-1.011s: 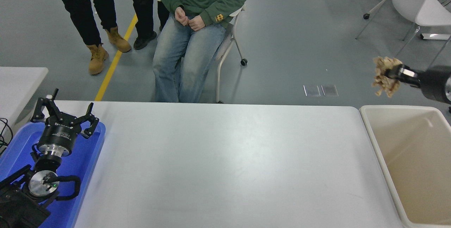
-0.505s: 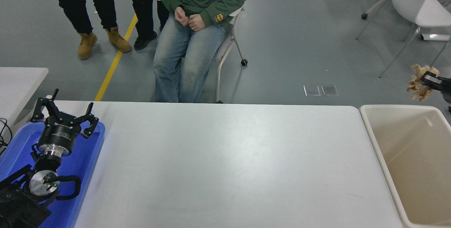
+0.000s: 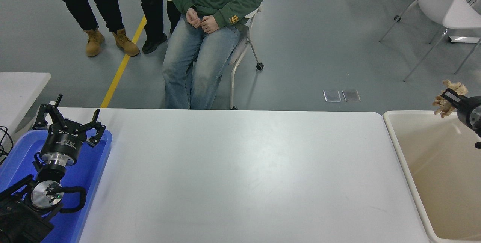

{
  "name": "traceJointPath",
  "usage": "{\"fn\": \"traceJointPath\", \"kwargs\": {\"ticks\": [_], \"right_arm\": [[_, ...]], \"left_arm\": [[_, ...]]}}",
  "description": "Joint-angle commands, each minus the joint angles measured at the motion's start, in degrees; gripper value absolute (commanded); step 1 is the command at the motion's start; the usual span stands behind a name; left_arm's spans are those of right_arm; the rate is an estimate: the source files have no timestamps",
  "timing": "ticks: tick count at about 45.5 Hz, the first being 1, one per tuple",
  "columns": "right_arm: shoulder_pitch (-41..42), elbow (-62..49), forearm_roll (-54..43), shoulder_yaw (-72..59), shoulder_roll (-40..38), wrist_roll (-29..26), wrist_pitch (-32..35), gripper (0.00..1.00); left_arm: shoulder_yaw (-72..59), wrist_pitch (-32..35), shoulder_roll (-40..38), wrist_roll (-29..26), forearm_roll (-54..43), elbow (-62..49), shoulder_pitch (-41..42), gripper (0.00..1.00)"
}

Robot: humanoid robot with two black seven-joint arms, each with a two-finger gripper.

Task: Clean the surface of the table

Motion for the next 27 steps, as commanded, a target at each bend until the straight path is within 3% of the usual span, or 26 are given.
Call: {"fn": "traceJointPath", "kwargs": {"ticks": [1,27], "right_arm": [[-1.4,-3.49,8.18,-1.62,2.35,-0.32,-1.43,0.0],[-4.74,-5.95,15.57,-1.53,3.4,-1.28,-2.22,0.0]], "left_arm": [[0.01,0.01,0.0,0.0,0.0,0.0,0.0,1.0],[0.01,0.01,0.0,0.0,0.0,0.0,0.0,1.0]]}}
